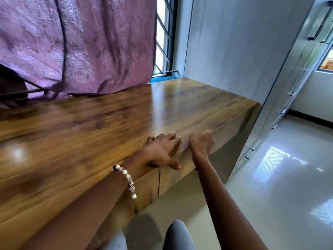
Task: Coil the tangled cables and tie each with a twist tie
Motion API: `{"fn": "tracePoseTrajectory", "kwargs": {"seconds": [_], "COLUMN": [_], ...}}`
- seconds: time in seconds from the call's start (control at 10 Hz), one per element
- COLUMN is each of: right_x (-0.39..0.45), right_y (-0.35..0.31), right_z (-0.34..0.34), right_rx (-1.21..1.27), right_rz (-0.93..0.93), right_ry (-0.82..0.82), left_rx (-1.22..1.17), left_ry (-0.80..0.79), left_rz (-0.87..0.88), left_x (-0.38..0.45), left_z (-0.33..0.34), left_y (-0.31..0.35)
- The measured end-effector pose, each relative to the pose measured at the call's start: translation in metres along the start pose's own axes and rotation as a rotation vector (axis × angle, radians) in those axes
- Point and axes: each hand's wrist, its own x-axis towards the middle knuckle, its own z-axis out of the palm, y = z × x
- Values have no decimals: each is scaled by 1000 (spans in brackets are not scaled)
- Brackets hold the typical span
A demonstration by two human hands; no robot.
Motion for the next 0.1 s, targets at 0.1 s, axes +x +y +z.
{"fn": "tracePoseTrajectory", "kwargs": {"seconds": [0.1], "right_x": [-2], "right_y": [-36], "right_z": [12], "right_rx": [-230], "right_rz": [-293], "right_ry": [119], "left_rx": [-489], "left_ry": [17], "left_rz": [95], "left_x": [7], "left_z": [-32], "left_y": [-35]}}
